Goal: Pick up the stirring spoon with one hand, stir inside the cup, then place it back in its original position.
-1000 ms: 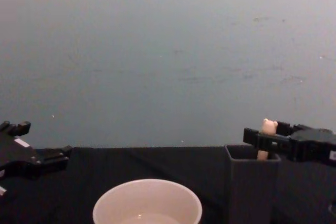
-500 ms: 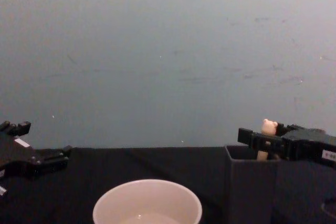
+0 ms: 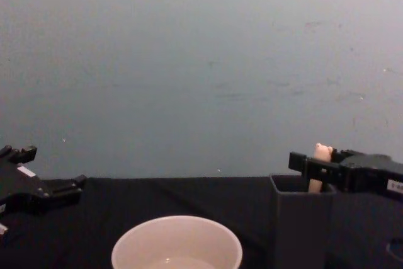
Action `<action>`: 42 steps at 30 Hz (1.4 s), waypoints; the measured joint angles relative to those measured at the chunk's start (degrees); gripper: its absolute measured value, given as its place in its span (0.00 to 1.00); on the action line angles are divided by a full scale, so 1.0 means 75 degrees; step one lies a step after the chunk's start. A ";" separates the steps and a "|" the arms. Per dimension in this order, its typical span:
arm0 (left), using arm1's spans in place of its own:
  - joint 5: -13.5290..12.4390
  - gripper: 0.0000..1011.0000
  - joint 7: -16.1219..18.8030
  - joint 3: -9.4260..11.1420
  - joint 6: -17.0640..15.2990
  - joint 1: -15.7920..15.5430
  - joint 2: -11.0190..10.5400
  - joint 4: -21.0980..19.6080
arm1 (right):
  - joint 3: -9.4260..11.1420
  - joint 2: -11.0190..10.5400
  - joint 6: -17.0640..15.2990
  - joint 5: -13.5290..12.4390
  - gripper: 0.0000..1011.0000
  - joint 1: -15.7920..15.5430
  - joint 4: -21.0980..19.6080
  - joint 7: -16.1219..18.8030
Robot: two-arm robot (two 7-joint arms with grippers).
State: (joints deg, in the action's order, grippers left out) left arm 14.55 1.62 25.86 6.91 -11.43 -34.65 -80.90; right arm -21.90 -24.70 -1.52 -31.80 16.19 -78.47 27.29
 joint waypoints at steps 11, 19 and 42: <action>0.0000 0.99 0.0000 0.0000 0.0000 0.0000 0.0000 0.0000 | 0.0005 -0.0006 0.0004 -0.0007 0.48 -0.0007 -0.0009 -0.0006; 0.0000 0.99 0.0000 0.0000 0.0000 0.0000 0.0000 0.0000 | 0.0005 -0.0006 0.0005 -0.0014 0.24 -0.0012 -0.0013 -0.0005; 0.0000 0.99 0.0000 0.0000 0.0000 0.0000 0.0000 0.0000 | 0.0141 -0.0157 0.0270 -0.0131 0.21 -0.0043 -0.0560 0.0282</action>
State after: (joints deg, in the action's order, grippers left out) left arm 14.55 1.62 25.86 6.91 -11.43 -34.64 -80.90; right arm -20.85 -25.88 0.51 -32.78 15.87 -82.67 29.40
